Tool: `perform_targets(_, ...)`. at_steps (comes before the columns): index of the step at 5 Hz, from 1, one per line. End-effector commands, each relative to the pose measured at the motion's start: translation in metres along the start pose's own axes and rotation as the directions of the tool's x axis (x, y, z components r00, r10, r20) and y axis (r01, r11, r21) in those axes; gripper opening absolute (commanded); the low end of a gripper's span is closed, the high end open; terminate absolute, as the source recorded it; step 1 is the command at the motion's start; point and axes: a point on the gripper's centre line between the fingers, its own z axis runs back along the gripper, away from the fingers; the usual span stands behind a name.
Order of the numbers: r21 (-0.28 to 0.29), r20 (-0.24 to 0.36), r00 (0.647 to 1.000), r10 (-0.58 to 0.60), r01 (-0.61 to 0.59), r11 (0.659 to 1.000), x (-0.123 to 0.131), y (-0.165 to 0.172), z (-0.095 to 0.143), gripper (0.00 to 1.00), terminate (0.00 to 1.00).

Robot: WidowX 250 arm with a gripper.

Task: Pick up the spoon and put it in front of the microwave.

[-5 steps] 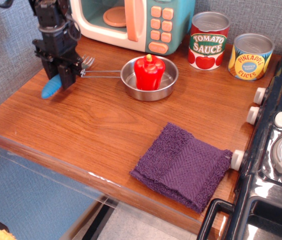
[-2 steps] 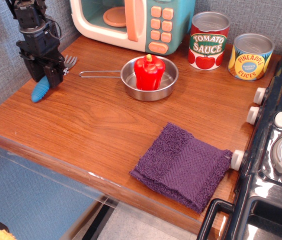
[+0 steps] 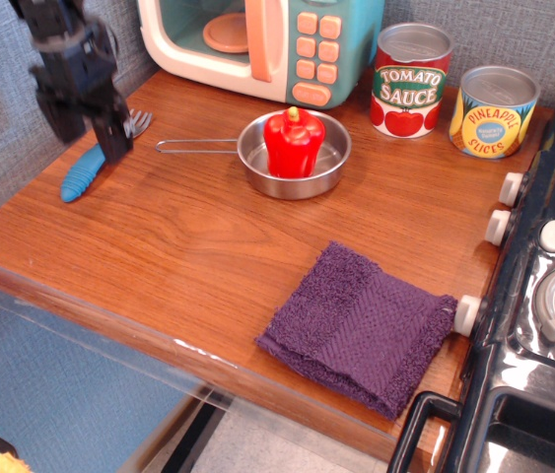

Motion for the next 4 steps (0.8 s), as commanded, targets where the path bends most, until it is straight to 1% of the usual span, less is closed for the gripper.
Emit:
perform_targets(1, -0.038, -0.059, 0.985, 0.165, -0.167, 0.985, -0.009, -0.048, 0.099, 1.00, 0.00)
perform_targets(2, -0.037, -0.085, 0.985, 0.151, -0.154, 0.987, -0.017, -0.075, 0.096, 1.00, 0.00)
perform_targets(3, -0.016, -0.099, 0.989, 0.108, -0.110, 0.994, -0.019, -0.093, 0.090, 1.00, 0.00)
perform_targets(4, -0.004, -0.095, 0.993, 0.076, -0.076, 0.997, -0.020, -0.098, 0.087, 1.00, 0.00)
